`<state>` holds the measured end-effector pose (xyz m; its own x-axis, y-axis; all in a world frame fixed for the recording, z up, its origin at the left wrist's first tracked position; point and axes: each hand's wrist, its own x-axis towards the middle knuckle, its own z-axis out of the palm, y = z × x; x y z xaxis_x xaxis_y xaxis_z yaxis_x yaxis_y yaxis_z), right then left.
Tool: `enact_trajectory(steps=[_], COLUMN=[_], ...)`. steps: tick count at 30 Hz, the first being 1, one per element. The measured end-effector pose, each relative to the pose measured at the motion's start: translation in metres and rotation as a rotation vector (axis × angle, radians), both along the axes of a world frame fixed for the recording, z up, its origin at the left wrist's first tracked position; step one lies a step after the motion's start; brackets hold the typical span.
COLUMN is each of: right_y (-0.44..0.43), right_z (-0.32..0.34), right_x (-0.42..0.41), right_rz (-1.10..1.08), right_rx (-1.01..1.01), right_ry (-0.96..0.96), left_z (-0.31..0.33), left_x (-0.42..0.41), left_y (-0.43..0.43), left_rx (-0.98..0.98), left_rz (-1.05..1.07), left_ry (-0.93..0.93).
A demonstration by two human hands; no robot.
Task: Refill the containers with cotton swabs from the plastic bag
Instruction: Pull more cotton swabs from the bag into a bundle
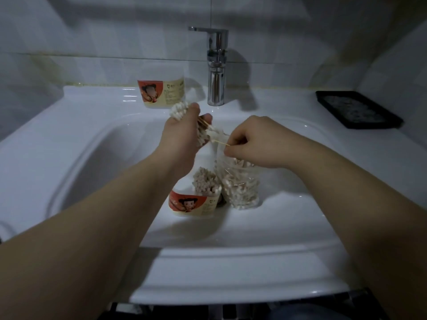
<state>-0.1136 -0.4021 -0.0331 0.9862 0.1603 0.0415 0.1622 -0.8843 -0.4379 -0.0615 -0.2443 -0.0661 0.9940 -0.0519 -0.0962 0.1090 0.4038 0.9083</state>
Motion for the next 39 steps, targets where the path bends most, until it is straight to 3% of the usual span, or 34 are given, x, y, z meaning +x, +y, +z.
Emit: enact_trajectory(steps=[3, 5, 10, 12, 19, 24, 28, 32, 39], right_y=[-0.004, -0.006, -0.001, 0.002, 0.001, -0.003, 0.001, 0.001, 0.003], right_z=[0.002, 0.002, 0.002, 0.001, 0.000, -0.006, -0.005, 0.000, -0.004], right_x=[0.001, 0.003, 0.002, -0.001, 0.000, 0.003, 0.005, 0.003, 0.001], right_rz=[-0.058, -0.106, -0.098, -0.058, -0.007, 0.106, 0.150, 0.139, 0.159], right_rx=[0.005, 0.058, 0.154, 0.139, 0.065, 0.029, -0.020, 0.076, 0.144], right_ry=[-0.025, -0.076, -0.107, -0.087, -0.127, -0.136, -0.179, -0.285, -0.132], left_z=[0.000, -0.002, -0.005, -0.007, -0.002, 0.004, 0.007, 0.009, 0.011], left_x=[0.004, 0.004, -0.008, -0.009, -0.007, -0.015, -0.023, -0.022, -0.027], left_y=[0.007, 0.008, -0.001, -0.004, -0.001, -0.001, -0.002, 0.000, 0.001], left_rx=[0.028, 0.161, 0.341, 0.366, 0.232, 0.029, 0.091, 0.050, 0.058], left_rz=[0.164, 0.180, -0.144, -0.180, -0.130, -0.343, -0.484, -0.500, -0.580], left_ry=[0.015, 0.002, -0.128, -0.185, -0.096, -0.012, 0.030, 0.040, 0.099])
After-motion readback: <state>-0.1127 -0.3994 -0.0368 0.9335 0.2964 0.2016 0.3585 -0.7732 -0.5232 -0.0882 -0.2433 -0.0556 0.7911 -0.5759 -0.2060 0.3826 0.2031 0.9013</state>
